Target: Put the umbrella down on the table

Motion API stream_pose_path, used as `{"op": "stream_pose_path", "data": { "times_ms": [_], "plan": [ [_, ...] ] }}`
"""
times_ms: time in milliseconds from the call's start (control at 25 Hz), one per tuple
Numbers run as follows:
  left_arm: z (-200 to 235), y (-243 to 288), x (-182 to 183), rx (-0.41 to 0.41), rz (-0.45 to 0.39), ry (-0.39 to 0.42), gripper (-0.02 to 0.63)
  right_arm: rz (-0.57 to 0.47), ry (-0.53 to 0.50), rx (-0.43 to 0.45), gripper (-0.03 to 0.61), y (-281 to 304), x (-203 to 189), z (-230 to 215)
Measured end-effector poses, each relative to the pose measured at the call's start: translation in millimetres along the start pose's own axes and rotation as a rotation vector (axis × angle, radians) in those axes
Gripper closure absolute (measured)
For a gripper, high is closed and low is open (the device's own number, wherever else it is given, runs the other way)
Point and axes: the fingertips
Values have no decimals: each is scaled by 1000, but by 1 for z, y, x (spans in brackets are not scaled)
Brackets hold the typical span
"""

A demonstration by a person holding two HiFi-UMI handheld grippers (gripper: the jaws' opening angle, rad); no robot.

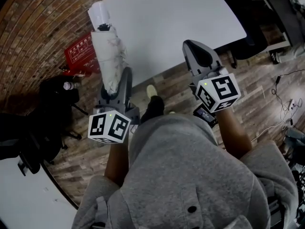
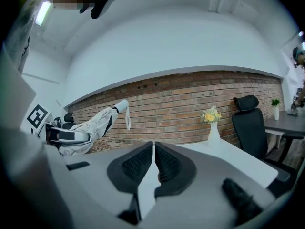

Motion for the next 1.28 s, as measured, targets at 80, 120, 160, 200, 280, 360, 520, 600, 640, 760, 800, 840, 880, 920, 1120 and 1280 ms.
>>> {"op": "stream_pose_path", "data": {
  "times_ms": [80, 120, 160, 200, 280, 360, 520, 600, 640, 760, 800, 840, 880, 920, 1120, 1280],
  "plan": [
    [2, 9, 5, -5, 2, 6, 373, 1, 3, -7, 548, 7, 3, -6],
    [4, 13, 8, -7, 3, 9, 373, 1, 6, -11, 548, 10, 5, -8],
    [5, 17, 10, -8, 6, 11, 373, 1, 9, -14, 548, 14, 6, -10],
    [7, 21, 12, -9, 9, 11, 373, 2, 11, -17, 548, 17, 7, -12],
    [12, 27, 14, -10, 16, 10, 373, 4, 14, -21, 548, 24, 9, -14],
    [17, 34, 17, -11, 22, 11, 373, 6, 18, -25, 548, 31, 11, -16],
    [23, 47, 21, -11, 38, 9, 373, 14, 22, -31, 548, 41, 14, -22],
    [25, 51, 22, -12, 45, 11, 373, 18, 25, -33, 548, 46, 15, -24],
    [27, 53, 22, -13, 49, 13, 373, 19, 26, -34, 548, 48, 15, -24],
    [34, 58, 21, -12, 68, 20, 373, 21, 25, -35, 548, 56, 17, -22],
    [36, 59, 20, -10, 75, 21, 373, 22, 25, -35, 548, 59, 18, -22],
    [39, 60, 20, -7, 83, 22, 373, 23, 25, -35, 548, 62, 18, -21],
    [42, 62, 19, -4, 89, 23, 373, 24, 24, -34, 548, 65, 19, -20],
    [46, 63, 19, -2, 95, 23, 373, 26, 23, -33, 548, 69, 20, -19],
    [60, 70, 15, 2, 126, 34, 373, 33, 19, -33, 548, 80, 21, -16],
    [72, 76, 11, -7, 149, 50, 373, 42, 14, -40, 548, 90, 18, -13]
  ]
}}
Point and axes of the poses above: the fingertips, and each gripper's own axes: y forward along the fingers, z to its left, x out of its top, and after that the axes turned 7 degrees about z, right-handed
